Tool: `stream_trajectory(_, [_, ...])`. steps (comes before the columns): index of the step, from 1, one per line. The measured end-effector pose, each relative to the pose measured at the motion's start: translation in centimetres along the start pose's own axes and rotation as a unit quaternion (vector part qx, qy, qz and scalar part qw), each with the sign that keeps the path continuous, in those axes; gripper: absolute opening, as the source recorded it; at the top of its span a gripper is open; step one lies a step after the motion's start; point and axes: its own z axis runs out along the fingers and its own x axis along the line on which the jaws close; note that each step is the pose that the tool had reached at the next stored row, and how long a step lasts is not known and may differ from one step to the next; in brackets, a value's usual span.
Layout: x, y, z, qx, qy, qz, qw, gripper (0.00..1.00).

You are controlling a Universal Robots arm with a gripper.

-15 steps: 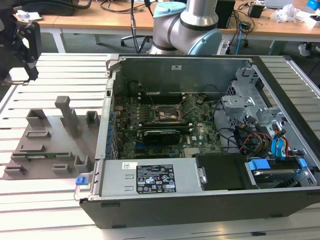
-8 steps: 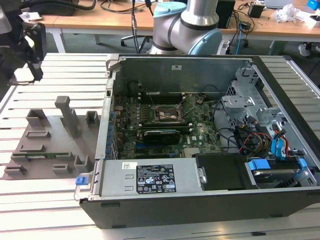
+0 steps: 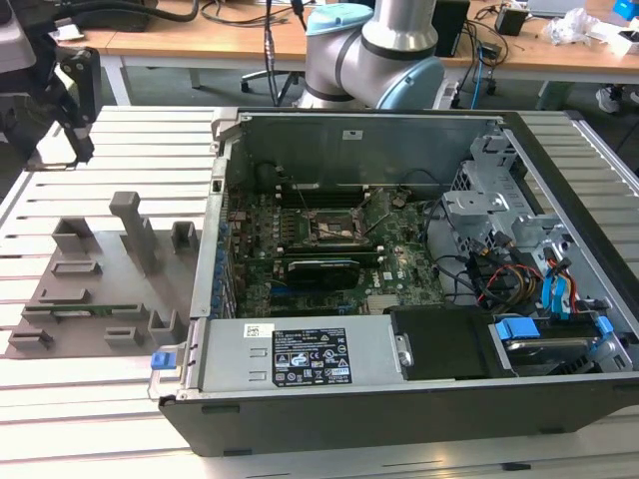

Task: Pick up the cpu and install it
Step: 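Pick up the cpu and move it towards the insertion slot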

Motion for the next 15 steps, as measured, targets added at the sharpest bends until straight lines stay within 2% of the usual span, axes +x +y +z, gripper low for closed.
stream_trajectory(7, [-0.7, 0.04, 0.25, 0.0001, 0.0, 0.0, 1.0, 0.55])
stream_trajectory(15, [-1.08, 0.14, 0.67, 0.0002, 0.0, 0.0, 1.0, 0.55])
